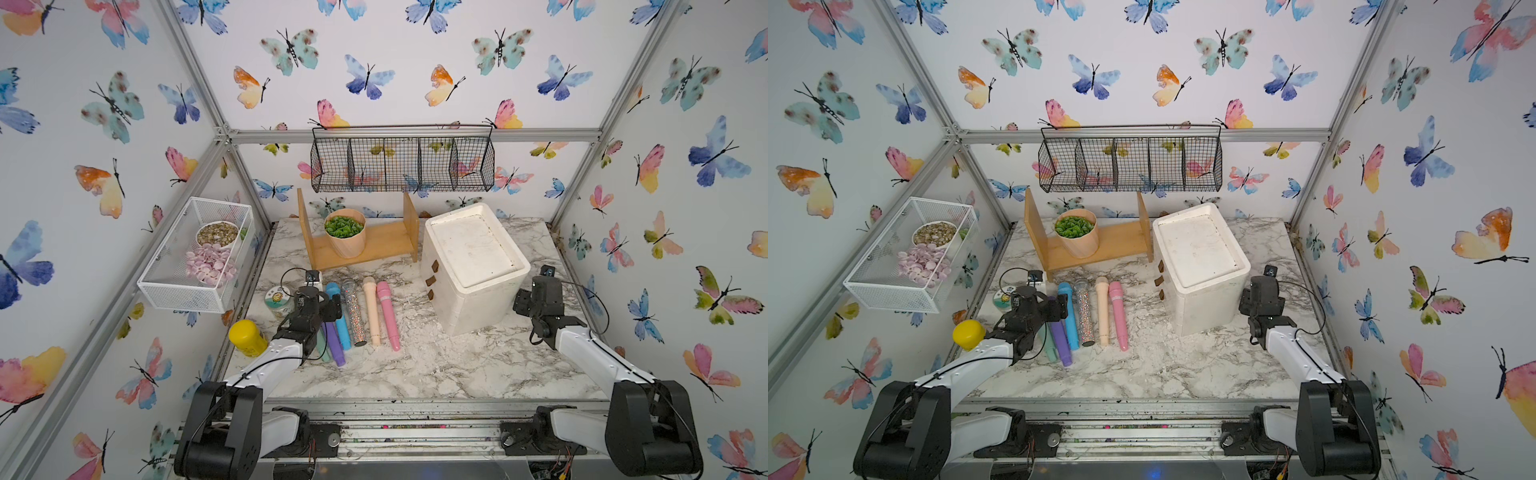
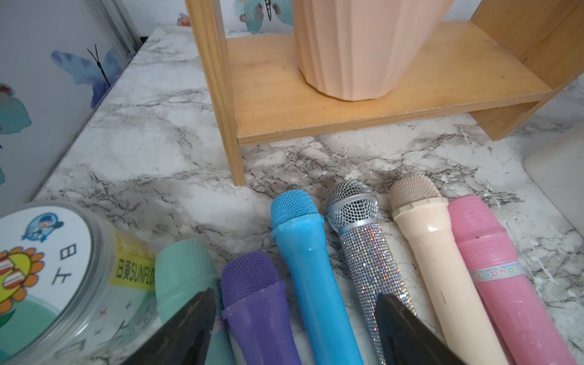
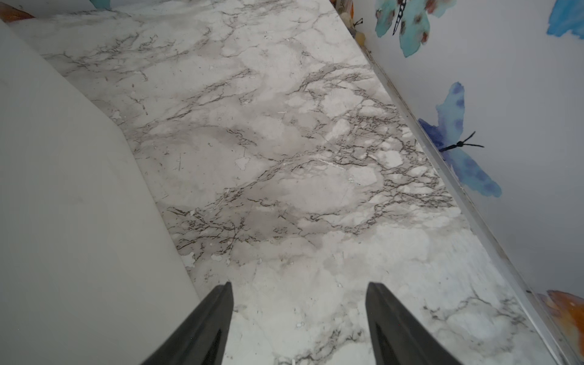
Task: Take the microphone out of the drawer
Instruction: Reset both arms
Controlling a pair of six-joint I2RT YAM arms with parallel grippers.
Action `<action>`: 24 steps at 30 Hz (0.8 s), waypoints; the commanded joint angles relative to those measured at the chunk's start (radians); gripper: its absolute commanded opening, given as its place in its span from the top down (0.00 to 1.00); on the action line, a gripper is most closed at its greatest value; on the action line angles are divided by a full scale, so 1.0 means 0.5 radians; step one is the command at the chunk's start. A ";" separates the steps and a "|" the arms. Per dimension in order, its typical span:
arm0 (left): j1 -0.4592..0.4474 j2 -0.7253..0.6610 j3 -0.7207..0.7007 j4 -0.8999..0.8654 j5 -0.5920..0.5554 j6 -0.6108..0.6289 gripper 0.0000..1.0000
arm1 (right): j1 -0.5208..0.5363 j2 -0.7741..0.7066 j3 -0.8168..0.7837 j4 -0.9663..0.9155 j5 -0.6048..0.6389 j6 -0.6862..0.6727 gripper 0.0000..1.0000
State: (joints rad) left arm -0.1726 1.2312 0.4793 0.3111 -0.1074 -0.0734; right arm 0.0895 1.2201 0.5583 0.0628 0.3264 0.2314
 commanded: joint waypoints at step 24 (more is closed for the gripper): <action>0.293 0.349 -0.531 1.504 0.175 0.125 0.01 | 0.009 0.762 -0.613 2.369 -0.304 -0.415 0.18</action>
State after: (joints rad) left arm -0.0273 1.4086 0.2127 0.9997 -0.0826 -0.0078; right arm 0.0822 1.5784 0.1978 1.2041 0.2119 0.0349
